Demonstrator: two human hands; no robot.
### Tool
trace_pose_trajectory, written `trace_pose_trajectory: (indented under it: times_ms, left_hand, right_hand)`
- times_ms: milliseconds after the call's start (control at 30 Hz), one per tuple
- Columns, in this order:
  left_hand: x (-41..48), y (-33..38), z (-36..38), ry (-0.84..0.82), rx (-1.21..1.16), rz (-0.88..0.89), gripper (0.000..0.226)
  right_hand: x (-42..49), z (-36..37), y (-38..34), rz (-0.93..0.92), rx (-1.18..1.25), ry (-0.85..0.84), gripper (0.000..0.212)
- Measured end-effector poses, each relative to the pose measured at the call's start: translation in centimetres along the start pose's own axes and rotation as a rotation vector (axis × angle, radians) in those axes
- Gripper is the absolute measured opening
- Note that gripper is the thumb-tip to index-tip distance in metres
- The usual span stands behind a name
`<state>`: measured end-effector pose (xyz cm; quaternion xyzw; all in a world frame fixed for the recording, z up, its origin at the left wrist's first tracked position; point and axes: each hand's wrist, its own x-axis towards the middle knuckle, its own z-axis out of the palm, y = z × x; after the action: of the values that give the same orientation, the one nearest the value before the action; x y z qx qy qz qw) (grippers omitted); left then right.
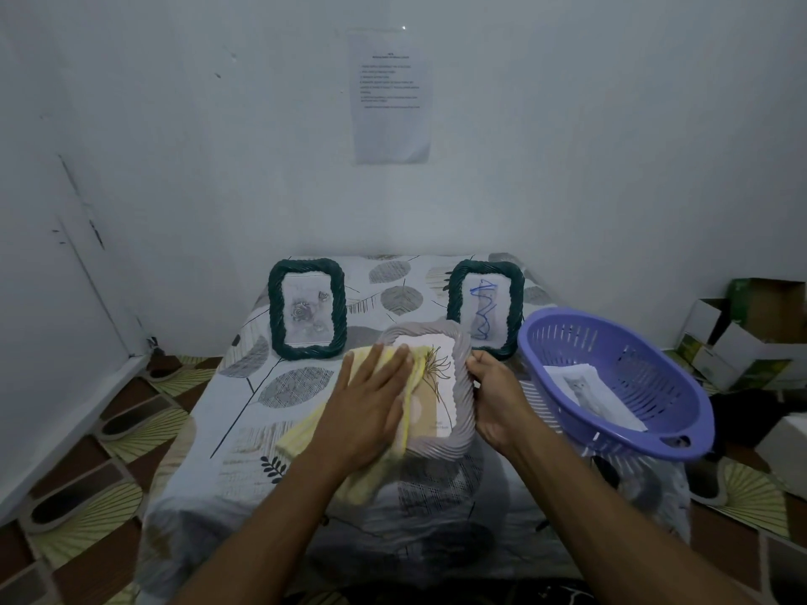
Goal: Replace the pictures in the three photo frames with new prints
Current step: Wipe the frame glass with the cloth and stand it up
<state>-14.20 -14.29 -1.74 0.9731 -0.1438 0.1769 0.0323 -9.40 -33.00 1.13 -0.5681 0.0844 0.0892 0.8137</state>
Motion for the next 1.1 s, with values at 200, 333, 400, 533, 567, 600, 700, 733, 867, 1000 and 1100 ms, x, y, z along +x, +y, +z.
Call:
trace_pose_trajectory:
  times_ms: [200,333,400,533,567,600,700,733,867,1000,1100]
  left_hand:
    - [-1.3,-0.1,0.2,0.093,-0.414,-0.031,0.056]
    - [-0.6,0.0,-0.3,0.123,-0.49,-0.106,0.057]
    - [0.2,-0.3,-0.6,0.128,-0.516,-0.165,0.057]
    - [1.0,-0.5,-0.9,0.127,-0.546,-0.161,0.059]
    - [0.7,-0.4,-0.7,0.104,-0.532,-0.114,0.06]
    - [0.3,-0.3,-0.4,0.081,-0.514,-0.068,0.061]
    - [-0.8,-0.6,0.4,0.061,-0.486,-0.025,0.061]
    - [-0.8,-0.8,0.5,0.068,-0.475,-0.041,0.06]
    - [0.6,-0.8,-0.3,0.136,-0.441,-0.165,0.055]
    - [1.0,-0.1,-0.2,0.076,-0.196,-0.107,0.054]
    - [0.9,1.0,0.2,0.029,-0.01,-0.038,0.057]
  right_hand:
    - [0.7,-0.2,-1.8,-0.014,-0.008,0.011,0.03]
    - [0.2,0.4,-1.5,0.003,-0.011,-0.027,0.03]
    - [-0.1,0.6,-1.0,0.005,-0.028,-0.043,0.03]
    - [-0.1,0.7,-1.0,-0.01,-0.039,-0.03,0.029]
    - [0.0,0.7,-1.3,-0.024,-0.041,-0.015,0.028]
    - [0.1,0.5,-1.6,-0.037,-0.045,-0.008,0.027]
    - [0.1,0.3,-2.0,-0.048,-0.069,-0.003,0.027]
    - [0.0,0.4,-1.8,-0.043,-0.08,-0.005,0.027]
    - [-0.5,1.1,-1.0,-0.015,-0.085,-0.012,0.029]
    - [-0.4,1.2,-0.9,-0.012,-0.048,-0.039,0.03]
    - [-0.4,1.0,-0.7,-0.017,-0.073,-0.042,0.029]
